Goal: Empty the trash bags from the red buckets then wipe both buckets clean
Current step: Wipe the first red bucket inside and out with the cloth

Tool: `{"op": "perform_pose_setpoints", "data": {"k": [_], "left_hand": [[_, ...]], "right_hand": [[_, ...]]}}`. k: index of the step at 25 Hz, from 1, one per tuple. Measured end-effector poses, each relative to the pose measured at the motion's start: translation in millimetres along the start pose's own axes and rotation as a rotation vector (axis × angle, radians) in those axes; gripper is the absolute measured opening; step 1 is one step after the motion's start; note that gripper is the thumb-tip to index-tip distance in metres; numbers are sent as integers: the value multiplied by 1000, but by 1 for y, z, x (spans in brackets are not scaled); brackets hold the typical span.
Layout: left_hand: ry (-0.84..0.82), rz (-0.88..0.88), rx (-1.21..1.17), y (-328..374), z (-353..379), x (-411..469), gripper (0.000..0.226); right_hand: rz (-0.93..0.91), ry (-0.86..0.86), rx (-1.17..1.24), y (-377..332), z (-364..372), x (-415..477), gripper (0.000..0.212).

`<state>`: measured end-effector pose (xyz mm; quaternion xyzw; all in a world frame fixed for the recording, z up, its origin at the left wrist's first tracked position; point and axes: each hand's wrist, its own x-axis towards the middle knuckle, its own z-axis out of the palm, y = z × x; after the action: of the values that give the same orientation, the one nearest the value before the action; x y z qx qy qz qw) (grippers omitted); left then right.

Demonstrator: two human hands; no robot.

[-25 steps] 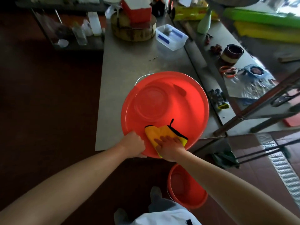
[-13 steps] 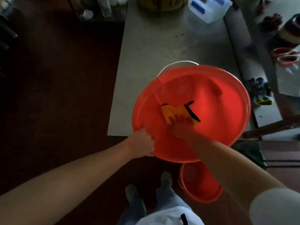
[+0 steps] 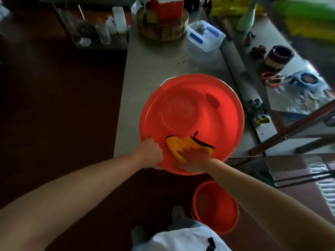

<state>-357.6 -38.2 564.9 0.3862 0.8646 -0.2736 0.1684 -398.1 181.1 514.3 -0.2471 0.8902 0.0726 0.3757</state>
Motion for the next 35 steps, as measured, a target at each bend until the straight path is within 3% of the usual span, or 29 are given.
{"op": "perform_pose_setpoints", "data": {"k": [3,9,14,18,20,26,29,32,35], "left_hand": [[-24,-21,64,-15,1,-10,26],[-99,-121,232,-67,-13,-47,28],[-228,-255,222,-47,-13,-43,32],[-57,-265,-108,23,0,-15,61],[21,-287,-200,42,2,-6,56],[-14,-275,13,-5,5,-11,36],[-74,-310,-34,3,-3,1,48],[73,-254,-100,26,3,13,66],[139,-229,-76,36,15,16,67]], "right_hand": [[-100,-37,-90,0,-1,-27,117],[-106,218,-351,-2,2,-37,82],[-106,232,-358,-9,2,-30,83],[-67,220,-246,-11,7,-28,87],[-55,207,-222,-8,11,-30,89],[-58,201,-353,18,3,-38,91],[-86,208,-310,19,1,-33,94],[-77,115,-206,25,6,-27,101],[-54,52,36,20,1,-11,128]]}}
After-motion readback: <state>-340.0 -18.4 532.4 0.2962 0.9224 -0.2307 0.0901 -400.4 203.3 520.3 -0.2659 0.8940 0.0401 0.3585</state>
